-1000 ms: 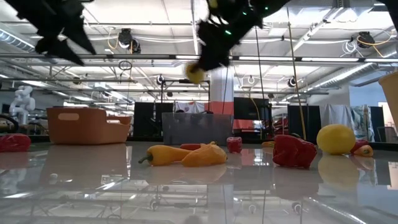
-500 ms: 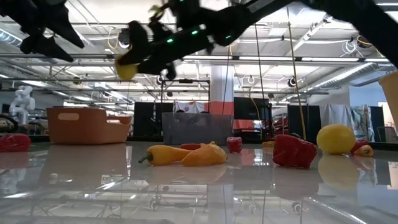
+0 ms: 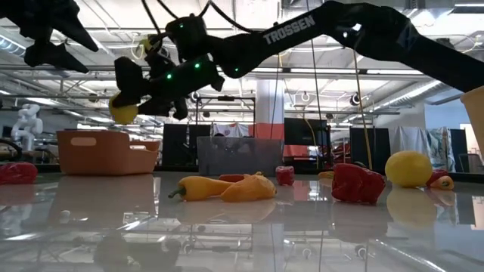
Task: Sort produce into baskets
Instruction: Put the lemon into the orange bin
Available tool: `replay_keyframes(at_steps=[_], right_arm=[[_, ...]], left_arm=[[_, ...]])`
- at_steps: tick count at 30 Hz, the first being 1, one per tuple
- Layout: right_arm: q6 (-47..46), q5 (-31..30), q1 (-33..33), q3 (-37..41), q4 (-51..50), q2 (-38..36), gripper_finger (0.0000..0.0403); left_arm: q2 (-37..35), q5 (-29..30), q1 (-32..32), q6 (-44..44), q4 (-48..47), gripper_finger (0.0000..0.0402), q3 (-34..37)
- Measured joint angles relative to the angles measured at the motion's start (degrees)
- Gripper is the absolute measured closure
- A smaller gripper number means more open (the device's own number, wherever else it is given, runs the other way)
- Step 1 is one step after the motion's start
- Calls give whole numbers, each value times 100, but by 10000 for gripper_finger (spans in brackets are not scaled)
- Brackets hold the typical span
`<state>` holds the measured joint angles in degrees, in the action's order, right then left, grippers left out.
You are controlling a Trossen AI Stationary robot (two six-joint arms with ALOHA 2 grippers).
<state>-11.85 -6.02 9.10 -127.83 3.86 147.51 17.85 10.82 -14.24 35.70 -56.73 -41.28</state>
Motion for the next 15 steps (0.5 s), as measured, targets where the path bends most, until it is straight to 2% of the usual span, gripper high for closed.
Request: replay_keyframes(at_steps=[10, 15], right_arm=[[-218, 13, 35, -13, -258, -6, 103], [-202, 71, 21, -9, -1201, -333, 88]], left_arm=[[0, -54, 0, -46, -2, 82, 0], [0, -54, 0, -56, -1, 82, -2]])
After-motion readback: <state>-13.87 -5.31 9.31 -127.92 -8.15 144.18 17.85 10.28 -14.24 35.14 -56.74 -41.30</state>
